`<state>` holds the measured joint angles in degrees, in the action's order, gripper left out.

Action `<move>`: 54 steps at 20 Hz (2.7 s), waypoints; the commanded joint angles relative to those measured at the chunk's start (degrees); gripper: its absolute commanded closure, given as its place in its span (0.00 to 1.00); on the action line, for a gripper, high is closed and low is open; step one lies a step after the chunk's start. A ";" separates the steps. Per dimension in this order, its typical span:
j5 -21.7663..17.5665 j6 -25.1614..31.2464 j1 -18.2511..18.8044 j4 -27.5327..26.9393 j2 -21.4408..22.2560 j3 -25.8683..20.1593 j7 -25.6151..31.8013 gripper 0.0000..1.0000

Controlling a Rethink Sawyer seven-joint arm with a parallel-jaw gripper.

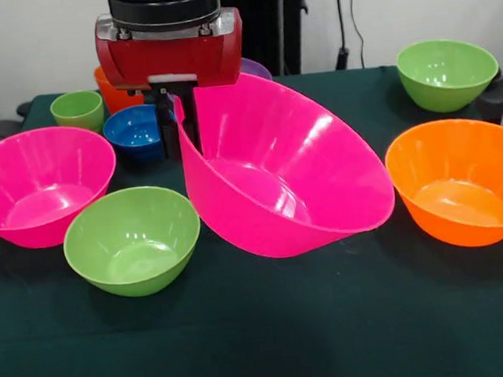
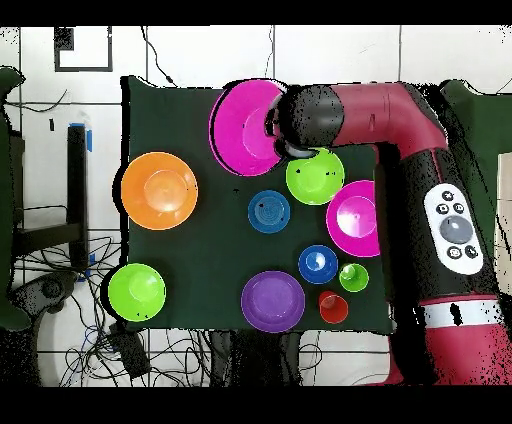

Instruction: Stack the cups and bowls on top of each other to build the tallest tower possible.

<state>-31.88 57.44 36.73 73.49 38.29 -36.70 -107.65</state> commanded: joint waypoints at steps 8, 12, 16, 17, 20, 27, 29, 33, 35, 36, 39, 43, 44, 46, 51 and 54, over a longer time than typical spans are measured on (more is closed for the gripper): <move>-17.09 -7.24 -8.33 5.37 6.64 7.57 3.50 1.00; -19.19 -9.18 -9.71 6.80 8.99 10.32 -0.49 1.00; -22.43 -12.44 -12.37 6.84 10.02 14.06 -6.08 1.00; -23.68 -13.31 -13.41 6.73 10.32 15.44 -8.06 1.00; -27.30 -15.82 -16.71 5.99 10.65 19.54 -13.32 1.00; -40.49 -19.28 -28.31 2.23 8.61 32.12 -33.19 1.00; -43.18 -19.19 -30.71 1.34 7.64 34.43 -37.39 1.00; -49.46 -16.64 -35.26 -0.43 5.31 38.19 -45.60 1.00; -51.43 -15.25 -37.21 -1.03 3.96 39.53 -49.78 1.00; -52.61 -14.42 -38.19 -1.32 3.38 40.25 -51.66 1.00; -58.44 -9.18 -42.73 -2.56 0.74 43.56 -61.60 1.00; -61.87 -3.67 -46.84 -3.40 -2.43 46.57 -68.76 1.00; -62.18 -2.92 -47.42 -3.53 -2.99 46.98 -69.45 1.00; -62.76 -0.95 -48.78 -3.89 -4.52 47.93 -70.95 1.00; -63.88 2.74 -51.29 -5.06 -8.23 49.35 -74.70 1.00; -64.76 5.57 -52.89 -6.02 -10.67 50.52 -75.30 1.00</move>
<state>-91.76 55.99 -13.77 69.28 34.81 12.65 -168.29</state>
